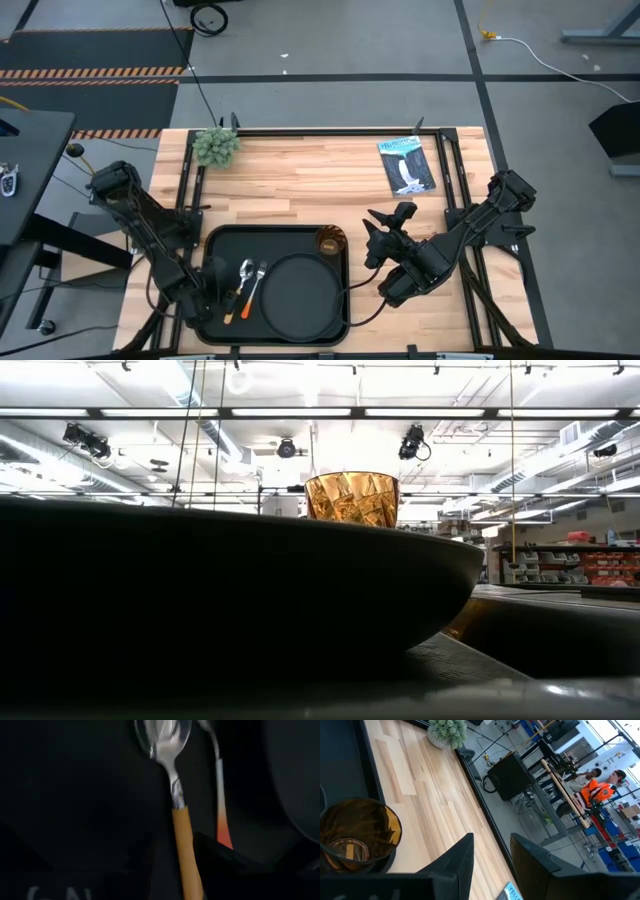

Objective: Pick and place plate/cup/fork/spoon on tray
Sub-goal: Adjust the brown spoon on the black tray

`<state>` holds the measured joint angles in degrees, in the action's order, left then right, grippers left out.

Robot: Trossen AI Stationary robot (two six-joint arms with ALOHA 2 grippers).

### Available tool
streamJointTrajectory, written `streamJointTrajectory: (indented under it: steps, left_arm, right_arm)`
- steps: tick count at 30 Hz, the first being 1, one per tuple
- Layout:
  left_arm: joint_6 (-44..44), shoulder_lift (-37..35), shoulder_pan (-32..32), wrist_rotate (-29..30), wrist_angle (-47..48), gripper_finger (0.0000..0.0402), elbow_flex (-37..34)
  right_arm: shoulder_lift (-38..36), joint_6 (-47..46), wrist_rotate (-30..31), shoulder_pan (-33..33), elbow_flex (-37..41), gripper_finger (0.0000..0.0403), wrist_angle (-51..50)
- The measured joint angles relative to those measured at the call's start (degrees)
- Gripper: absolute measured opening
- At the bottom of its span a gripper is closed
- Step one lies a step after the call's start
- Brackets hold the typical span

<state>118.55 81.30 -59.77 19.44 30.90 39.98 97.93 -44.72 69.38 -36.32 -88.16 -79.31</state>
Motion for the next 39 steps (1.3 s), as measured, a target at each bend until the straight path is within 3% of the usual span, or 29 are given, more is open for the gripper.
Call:
streamJointTrajectory:
  steps: [4,9,18,28,39]
  left_arm:
    - [-10.38,0.04,3.08,0.29,5.12,0.0142,4.42]
    - [-30.42,1.48,7.44,5.32,5.95,0.0142,5.86]
    - [-46.38,1.62,18.43,6.27,8.04,0.0141,5.47]
    - [-57.63,1.62,24.72,5.05,5.98,0.0141,5.47]
    - [-63.86,7.20,29.48,3.82,1.11,0.0141,5.49]
  right_arm:
    - [0.00,0.30,0.04,0.00,0.00,0.0134,0.04]
    - [0.00,0.97,0.11,0.00,0.00,0.0134,0.63]
    - [0.00,4.74,0.02,-0.26,0.00,0.0134,4.24]
    - [0.00,11.94,-0.75,0.45,0.00,0.0134,12.20]
    - [0.00,12.36,-2.03,0.07,0.00,0.0134,12.94]
